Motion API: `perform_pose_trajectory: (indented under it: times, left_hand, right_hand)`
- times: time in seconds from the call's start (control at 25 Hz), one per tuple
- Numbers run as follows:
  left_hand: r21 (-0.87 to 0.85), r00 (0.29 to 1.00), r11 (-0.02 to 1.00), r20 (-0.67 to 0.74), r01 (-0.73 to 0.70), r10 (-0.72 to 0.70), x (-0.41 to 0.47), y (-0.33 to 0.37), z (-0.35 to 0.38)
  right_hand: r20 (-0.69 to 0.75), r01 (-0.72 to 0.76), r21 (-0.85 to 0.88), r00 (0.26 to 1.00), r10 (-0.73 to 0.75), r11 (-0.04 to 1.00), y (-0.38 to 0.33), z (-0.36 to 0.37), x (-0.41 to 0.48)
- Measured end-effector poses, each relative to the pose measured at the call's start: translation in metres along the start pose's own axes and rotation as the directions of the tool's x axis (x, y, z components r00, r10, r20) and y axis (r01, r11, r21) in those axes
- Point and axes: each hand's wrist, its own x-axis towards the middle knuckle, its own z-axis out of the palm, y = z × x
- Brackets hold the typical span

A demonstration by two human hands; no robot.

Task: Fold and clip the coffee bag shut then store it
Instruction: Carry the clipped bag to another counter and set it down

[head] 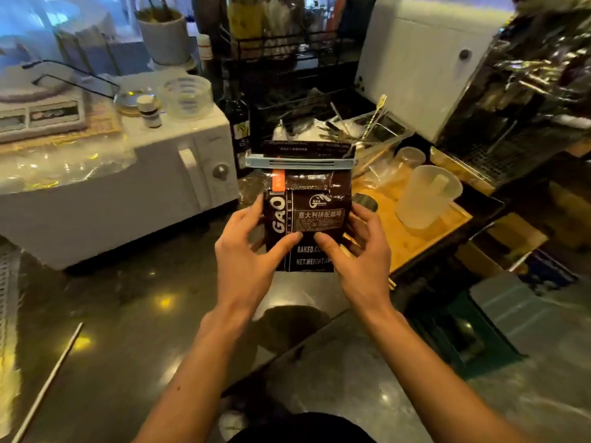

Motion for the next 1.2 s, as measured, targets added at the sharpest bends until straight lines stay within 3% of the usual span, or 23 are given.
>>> perform_pose_trajectory:
  times: [0.16, 0.4, 0.76, 1.2]
  left_hand:
    - [-0.042, 0.982, 0.995, 0.162, -0.089, 0.095, -0.021, 0.040, 0.079]
    - [-0.160, 0.897, 0.975, 0.392, -0.153, 0.205, -0.080, 0.097, 0.208]
    - [-0.286, 0.650, 0.942, 0.684, -0.177, 0.330, -0.163, 0.163, 0.345]
    - [-0.415, 0.366, 0.908, 0.837, -0.059, 0.406, -0.191, 0.199, 0.477]
  right_hand:
    - [-0.193, 0.005, -0.005, 0.981, -0.006, 1.000, 0.006, -0.095, -0.020]
    - [-0.450, -0.023, -0.051, 0.893, -0.002, 0.998, 0.018, -0.240, -0.072]
    - [-0.771, -0.128, -0.066, 0.636, 0.031, 0.990, 0.022, -0.381, -0.158]
    - [-0.946, -0.274, -0.102, 0.324, -0.008, 0.956, 0.038, -0.470, -0.173]
